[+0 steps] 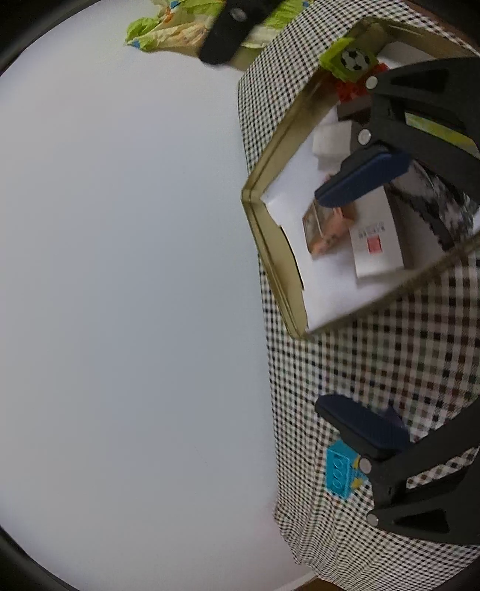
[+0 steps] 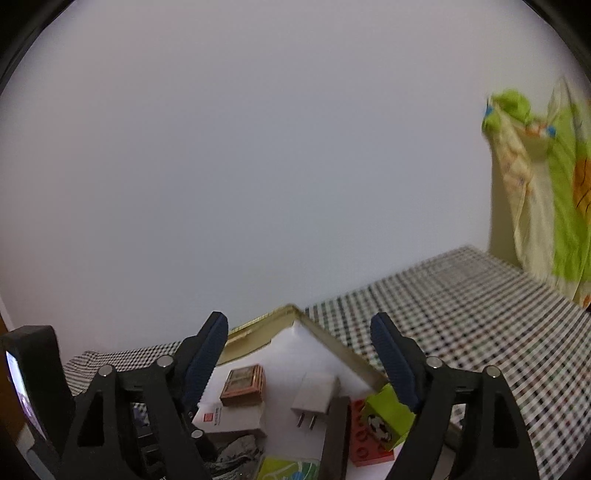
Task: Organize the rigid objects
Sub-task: 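Open both grippers and withdraw them from the tray toward the table items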
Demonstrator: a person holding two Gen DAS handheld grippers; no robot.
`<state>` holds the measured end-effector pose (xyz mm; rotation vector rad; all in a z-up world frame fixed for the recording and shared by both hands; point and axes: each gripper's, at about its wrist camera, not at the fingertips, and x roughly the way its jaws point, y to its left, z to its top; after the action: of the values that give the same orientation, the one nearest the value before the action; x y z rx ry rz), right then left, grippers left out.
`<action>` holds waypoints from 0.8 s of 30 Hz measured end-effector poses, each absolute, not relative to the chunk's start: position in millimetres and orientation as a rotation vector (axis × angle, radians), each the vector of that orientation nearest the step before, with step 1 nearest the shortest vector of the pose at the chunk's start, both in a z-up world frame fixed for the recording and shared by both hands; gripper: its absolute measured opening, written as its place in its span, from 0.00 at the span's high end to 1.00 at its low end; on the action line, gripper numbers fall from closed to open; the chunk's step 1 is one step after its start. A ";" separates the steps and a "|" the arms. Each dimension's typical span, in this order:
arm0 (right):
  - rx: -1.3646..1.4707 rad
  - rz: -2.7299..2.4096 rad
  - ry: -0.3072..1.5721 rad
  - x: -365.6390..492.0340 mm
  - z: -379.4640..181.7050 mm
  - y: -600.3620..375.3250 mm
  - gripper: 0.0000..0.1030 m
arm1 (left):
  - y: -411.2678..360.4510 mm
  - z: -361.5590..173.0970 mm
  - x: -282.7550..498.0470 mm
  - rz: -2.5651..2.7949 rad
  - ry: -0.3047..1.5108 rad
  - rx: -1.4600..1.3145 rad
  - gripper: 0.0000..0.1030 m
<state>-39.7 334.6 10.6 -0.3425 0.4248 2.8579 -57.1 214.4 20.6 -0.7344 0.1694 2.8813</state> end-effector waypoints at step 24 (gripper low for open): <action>0.014 2.701 0.340 1.6 7.2 319.6 0.10 | 177.7 16.6 -40.5 2.932 0.066 -0.697 0.01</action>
<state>1.6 319.6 7.2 0.0142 0.3400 2.7006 -40.5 177.7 16.6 -0.6971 0.0663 2.9318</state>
